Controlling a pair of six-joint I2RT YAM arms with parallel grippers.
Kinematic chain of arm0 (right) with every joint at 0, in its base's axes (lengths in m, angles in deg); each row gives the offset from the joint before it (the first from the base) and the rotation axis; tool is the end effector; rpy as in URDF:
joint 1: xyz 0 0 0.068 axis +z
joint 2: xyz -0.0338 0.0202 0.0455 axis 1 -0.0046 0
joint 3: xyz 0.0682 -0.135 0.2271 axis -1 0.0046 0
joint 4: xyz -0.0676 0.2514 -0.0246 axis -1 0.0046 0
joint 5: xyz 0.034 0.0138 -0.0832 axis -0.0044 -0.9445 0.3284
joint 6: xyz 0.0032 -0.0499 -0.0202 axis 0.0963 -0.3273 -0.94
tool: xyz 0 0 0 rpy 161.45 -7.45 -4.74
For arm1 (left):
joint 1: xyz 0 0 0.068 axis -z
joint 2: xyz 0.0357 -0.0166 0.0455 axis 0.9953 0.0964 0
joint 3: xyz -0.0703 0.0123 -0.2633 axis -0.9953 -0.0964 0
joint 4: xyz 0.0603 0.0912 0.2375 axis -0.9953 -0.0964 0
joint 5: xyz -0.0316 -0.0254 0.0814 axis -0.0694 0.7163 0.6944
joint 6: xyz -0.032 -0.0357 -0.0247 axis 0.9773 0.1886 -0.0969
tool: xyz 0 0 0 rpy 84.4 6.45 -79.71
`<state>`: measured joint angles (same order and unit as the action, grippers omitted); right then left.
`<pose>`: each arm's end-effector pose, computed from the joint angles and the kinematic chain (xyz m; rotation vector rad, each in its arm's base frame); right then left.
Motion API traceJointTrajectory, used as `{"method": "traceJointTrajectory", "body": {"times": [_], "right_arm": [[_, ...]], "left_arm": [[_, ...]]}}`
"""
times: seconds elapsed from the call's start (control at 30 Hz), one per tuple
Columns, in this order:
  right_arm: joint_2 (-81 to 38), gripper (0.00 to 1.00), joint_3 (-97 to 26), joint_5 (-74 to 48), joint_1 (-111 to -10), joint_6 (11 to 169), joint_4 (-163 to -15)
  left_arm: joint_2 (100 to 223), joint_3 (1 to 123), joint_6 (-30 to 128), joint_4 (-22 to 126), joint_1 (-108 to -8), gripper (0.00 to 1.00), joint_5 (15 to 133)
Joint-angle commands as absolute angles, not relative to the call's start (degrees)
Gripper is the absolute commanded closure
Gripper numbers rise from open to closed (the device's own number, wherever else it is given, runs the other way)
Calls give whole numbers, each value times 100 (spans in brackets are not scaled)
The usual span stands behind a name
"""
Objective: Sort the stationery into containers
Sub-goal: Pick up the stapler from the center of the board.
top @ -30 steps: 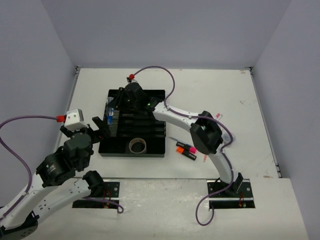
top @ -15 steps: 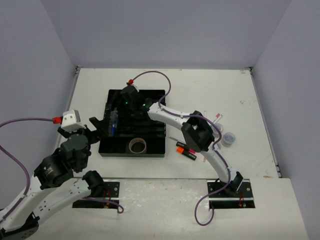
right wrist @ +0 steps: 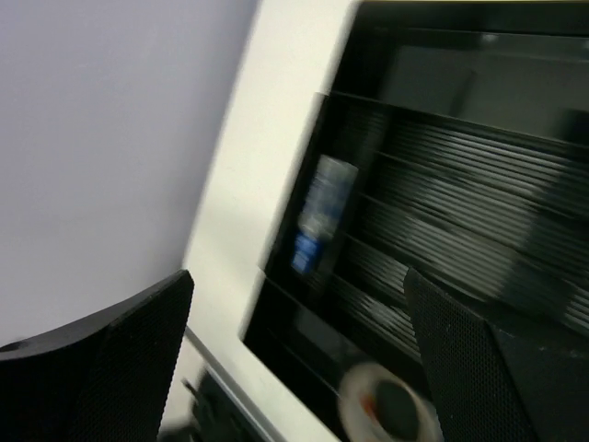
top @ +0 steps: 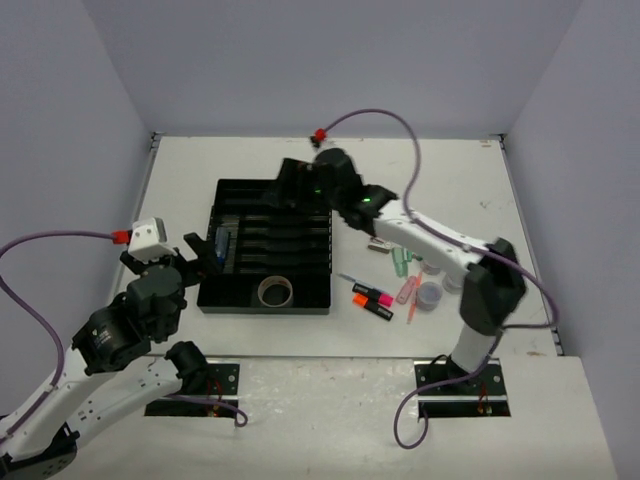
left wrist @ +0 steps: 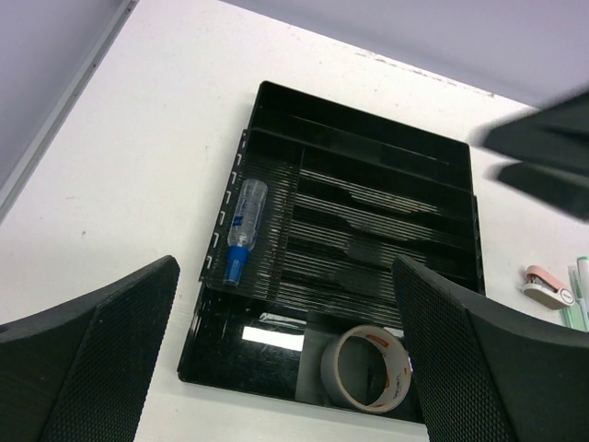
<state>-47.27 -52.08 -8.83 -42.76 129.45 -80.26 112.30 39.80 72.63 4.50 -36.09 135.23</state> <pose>0.3041 0.3287 0.3183 -0.0560 2.1652 1.0604 0.0698 -0.0357 0.3477 -0.3690 1.7617 -0.1293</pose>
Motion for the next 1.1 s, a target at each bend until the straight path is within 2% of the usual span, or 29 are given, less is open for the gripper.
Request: {"method": "traceJointTrajectory", "body": {"times": [0.0,0.13,0.23,0.43,0.63,0.83,1.07], "right_arm": [[-2351,1,-3183,-1335,-5767,11507,-7560],[-1235,1,-2309,-760,-6349,10183,-6863],[-1163,1,-2182,-655,-6389,9148,-6432],[-2296,2,-2797,-144,-6426,7930,-5732],[-3330,3,-3356,-489,-6671,7514,-5515],[-4653,12,-4068,-658,-6679,7074,-4698],[-5159,20,-4413,-948,-6679,7088,-4526]], "left_arm": [[11608,4047,7072,727,-3652,0,13347],[12067,4014,6820,915,-3683,0,12904],[12342,3995,6631,1071,-3728,0,12549],[12866,3986,6483,1123,-3885,0,12216],[12873,3935,6408,1231,-3883,0,12076],[12962,3942,6360,1247,-3885,0,12014],[12928,3933,6351,1255,-3885,0,11997]]}}
